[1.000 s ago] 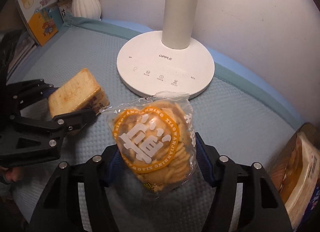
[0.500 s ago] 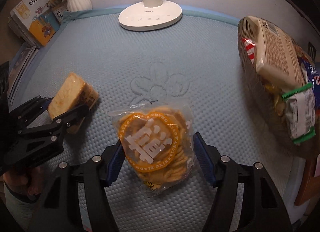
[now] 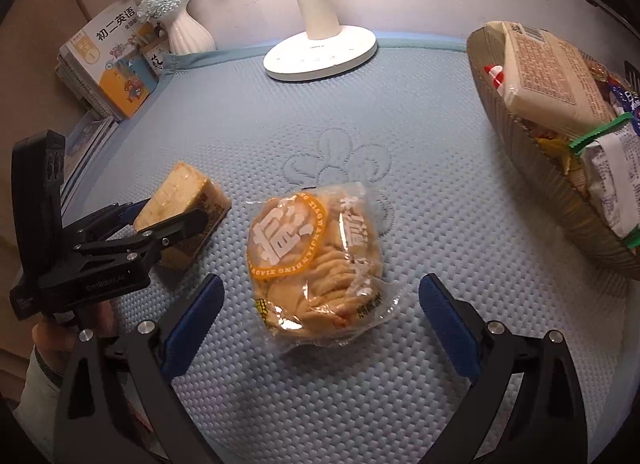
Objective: Organize snacks
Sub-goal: 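Grasp the square cracker pack with the left gripper while the right grasps the round biscuit bag, then carry both packs over the glass bowl and open both grippers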
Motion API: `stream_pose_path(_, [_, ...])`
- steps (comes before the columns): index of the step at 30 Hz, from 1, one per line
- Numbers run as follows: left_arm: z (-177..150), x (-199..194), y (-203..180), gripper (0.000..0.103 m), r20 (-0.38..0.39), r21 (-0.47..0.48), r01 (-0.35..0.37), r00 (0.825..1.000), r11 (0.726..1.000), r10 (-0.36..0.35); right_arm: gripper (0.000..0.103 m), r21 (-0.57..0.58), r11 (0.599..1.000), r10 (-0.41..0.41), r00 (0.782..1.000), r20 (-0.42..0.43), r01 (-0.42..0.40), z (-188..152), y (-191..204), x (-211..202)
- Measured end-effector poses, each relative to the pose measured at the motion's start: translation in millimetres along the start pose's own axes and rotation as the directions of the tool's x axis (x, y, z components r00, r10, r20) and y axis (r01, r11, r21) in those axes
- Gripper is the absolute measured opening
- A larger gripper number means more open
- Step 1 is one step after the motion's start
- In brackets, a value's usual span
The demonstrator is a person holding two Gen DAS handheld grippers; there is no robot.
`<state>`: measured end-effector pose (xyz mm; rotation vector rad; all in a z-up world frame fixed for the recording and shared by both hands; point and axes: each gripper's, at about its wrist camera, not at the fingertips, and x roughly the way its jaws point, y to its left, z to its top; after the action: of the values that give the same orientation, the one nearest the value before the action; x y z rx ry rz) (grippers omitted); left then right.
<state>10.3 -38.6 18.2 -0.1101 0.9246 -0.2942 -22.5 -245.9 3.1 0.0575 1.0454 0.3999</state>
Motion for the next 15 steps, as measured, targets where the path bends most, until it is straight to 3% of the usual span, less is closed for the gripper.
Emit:
stream_pose_path(8, [-3.2,5.6,-9.0,0.074,-0.005,0.037,-0.045,0.999,0.998,0.045,0.098,-0.054,0.997,-0.054,0.996,0.070,0.058,-10.8,8.7,24.9])
stream_pose_path(15, [-7.9,8.6,-7.8,0.075,-0.006,0.041,-0.047,0.999,0.998,0.047,0.097,-0.033,0.999,-0.025,0.996,0.086,0.028,-9.8,2.1,19.3])
